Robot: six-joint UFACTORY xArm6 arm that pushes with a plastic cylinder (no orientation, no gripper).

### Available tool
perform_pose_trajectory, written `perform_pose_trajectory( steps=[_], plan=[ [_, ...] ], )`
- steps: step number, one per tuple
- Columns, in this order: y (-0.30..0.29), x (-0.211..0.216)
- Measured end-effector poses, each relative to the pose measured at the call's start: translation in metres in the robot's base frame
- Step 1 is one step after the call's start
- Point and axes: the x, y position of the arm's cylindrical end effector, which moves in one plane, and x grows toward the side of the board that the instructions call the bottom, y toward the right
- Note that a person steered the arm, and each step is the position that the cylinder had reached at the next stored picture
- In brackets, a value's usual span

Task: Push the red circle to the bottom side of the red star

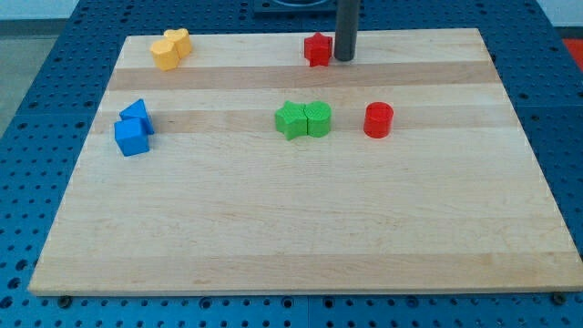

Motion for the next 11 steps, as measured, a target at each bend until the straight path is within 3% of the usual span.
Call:
perform_pose_trajectory(
  steps=[3, 5, 7, 11],
  plan=[
    [0.078, 0.106],
    [0.076, 0.175],
    [0.042, 0.177],
    [0.035, 0.144]
  ],
)
